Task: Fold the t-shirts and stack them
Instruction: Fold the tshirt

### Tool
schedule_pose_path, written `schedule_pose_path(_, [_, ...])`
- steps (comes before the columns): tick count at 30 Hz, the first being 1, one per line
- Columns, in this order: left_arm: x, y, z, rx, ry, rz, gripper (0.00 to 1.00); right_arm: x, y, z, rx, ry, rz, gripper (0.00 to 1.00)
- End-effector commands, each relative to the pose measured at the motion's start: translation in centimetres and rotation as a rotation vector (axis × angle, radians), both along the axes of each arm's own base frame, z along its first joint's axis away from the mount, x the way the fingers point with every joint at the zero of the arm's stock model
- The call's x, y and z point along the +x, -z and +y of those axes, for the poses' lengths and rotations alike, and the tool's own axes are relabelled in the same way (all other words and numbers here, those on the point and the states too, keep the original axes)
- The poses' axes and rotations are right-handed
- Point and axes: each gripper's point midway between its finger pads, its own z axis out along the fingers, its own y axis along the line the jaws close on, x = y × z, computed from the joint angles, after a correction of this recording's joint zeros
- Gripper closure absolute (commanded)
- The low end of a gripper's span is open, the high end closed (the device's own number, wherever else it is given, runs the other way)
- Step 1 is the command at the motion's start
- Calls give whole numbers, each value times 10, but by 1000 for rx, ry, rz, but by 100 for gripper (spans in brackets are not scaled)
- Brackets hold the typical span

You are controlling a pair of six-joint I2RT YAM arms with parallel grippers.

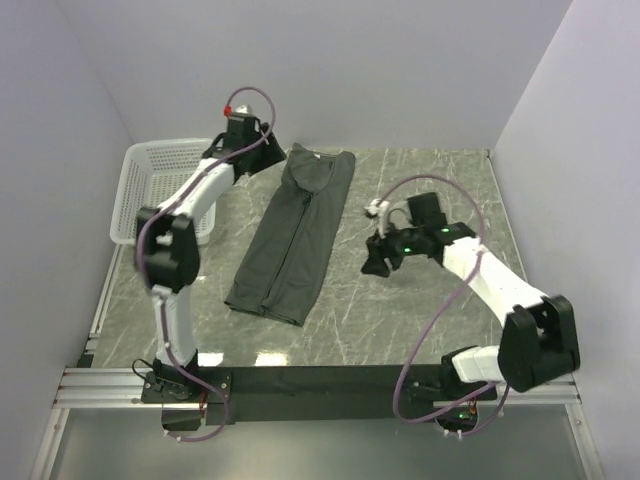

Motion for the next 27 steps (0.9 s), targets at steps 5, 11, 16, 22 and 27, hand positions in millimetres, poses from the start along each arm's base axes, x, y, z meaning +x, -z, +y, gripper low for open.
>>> schedule_pose_path(5, [-106, -177, 41, 74, 62, -473, 23, 23, 13, 81, 193, 198, 243, 38])
schedule_pose_path(11, [-222, -216, 99, 140, -46, -655, 1, 18, 48, 120, 223, 372, 523, 37])
schedule_pose_path(16, [-285, -202, 124, 121, -103, -650, 2, -4, 83, 138, 140, 358, 597, 37])
schedule_pose_path(22, [-316, -174, 133, 69, -141, -611, 1, -26, 93, 144, 101, 345, 575, 38])
schedule_pose_path(27, [-321, -159, 133, 41, -151, -577, 2, -27, 110, 144, 25, 371, 569, 38])
